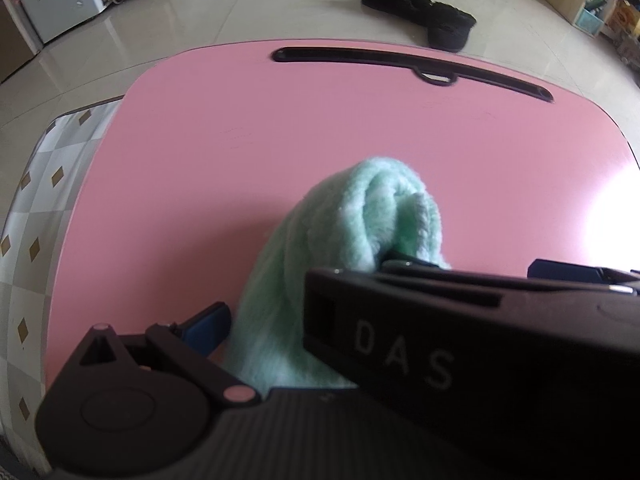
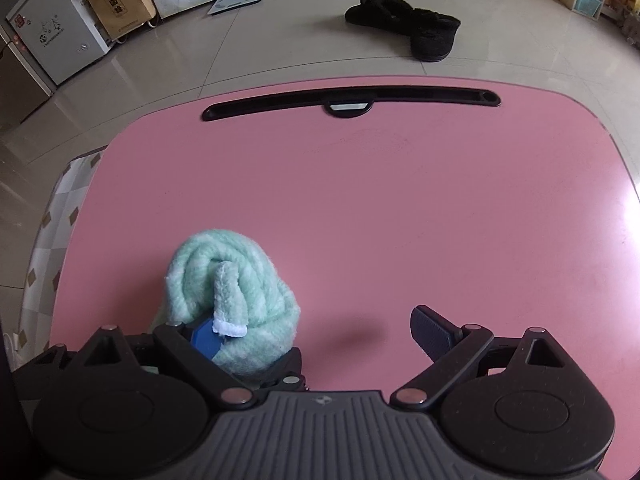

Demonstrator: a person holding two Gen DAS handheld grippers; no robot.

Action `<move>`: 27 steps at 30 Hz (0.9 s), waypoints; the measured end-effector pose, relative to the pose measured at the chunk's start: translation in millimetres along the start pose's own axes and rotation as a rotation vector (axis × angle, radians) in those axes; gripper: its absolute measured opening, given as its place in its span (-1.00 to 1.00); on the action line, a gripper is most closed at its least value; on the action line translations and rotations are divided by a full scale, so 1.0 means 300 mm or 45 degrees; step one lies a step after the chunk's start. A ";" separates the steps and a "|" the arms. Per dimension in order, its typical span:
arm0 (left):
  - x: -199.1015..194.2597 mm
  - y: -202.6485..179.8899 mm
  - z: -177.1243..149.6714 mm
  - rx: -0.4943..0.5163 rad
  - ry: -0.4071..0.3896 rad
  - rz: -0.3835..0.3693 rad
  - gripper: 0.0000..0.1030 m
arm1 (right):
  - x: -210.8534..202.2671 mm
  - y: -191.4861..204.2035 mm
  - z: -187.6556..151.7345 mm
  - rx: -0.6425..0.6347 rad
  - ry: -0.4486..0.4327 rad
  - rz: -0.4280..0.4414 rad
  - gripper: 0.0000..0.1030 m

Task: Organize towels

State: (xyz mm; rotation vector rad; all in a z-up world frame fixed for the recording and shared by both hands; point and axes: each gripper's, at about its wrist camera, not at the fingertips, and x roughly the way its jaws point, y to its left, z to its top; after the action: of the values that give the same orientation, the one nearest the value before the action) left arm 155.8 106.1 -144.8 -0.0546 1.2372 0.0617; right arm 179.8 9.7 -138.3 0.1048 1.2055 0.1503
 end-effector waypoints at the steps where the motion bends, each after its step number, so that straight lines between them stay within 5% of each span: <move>1: 0.000 0.006 -0.001 -0.001 -0.003 0.005 1.00 | 0.001 0.006 0.000 -0.002 0.004 0.008 0.84; 27: -0.004 0.181 -0.007 -0.156 -0.021 0.069 1.00 | 0.050 0.185 0.019 -0.195 -0.003 0.100 0.84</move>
State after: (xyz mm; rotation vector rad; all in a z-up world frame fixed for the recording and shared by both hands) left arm 149.4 160.0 -144.7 -0.1267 1.2172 0.1844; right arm 187.1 67.0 -141.1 0.0179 1.1838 0.3105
